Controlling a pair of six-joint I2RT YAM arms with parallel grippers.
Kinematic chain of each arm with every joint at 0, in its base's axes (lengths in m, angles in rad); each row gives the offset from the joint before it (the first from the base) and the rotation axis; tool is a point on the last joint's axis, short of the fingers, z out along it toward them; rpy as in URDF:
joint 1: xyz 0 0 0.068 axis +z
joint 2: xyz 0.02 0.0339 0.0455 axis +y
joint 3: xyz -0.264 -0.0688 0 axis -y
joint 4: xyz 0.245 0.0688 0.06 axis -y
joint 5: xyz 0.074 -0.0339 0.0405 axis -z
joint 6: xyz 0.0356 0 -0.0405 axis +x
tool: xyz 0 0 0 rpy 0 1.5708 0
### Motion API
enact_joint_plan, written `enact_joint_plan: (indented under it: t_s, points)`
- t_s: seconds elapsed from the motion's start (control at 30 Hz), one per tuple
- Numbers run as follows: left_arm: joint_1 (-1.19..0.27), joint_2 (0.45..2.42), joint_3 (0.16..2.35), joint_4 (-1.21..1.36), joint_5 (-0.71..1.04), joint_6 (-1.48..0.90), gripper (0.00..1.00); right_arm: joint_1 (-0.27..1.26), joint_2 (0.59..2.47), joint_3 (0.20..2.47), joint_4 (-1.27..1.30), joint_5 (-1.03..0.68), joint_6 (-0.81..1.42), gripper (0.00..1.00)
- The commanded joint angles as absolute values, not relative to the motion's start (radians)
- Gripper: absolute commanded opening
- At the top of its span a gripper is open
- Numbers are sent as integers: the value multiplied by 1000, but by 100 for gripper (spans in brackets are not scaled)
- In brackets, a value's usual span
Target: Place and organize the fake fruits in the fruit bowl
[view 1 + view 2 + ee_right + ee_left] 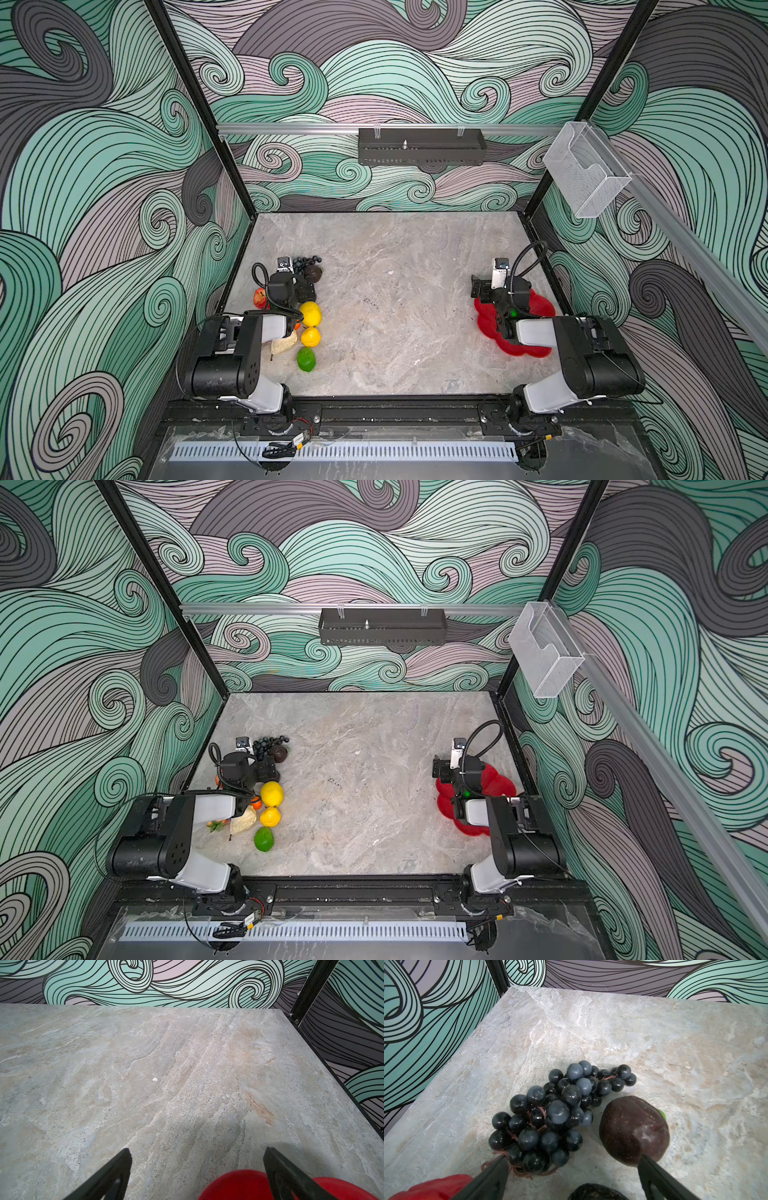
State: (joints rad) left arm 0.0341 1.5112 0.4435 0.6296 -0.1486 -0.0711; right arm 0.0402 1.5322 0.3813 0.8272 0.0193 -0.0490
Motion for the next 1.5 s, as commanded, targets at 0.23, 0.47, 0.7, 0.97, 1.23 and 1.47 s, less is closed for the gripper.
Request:
enact_joint_plan:
  t_s: [0.23,0.47,0.7,0.97,1.23,1.47]
  points:
    - [42,1496,466,649,-118,-46,99,40,1532,396,856,23,-53,99]
    - [19,1182,388,554,-187,-43,99,60,1339,375,729,10,-88,99]
    - [-129,856,414,362,-412,-108,99,107,1044,433,450,14,-48,99]
    - [-160,697,566,-108,-348,-653,99,107,813,637,-70,259,477,99]
    - [-161,593,359,-60,-149,-740,99,63,714,543,-207,61,598,99]
    - [-243,686,411,-178,-24,-593,99,63,871,554,-389,65,584,99]
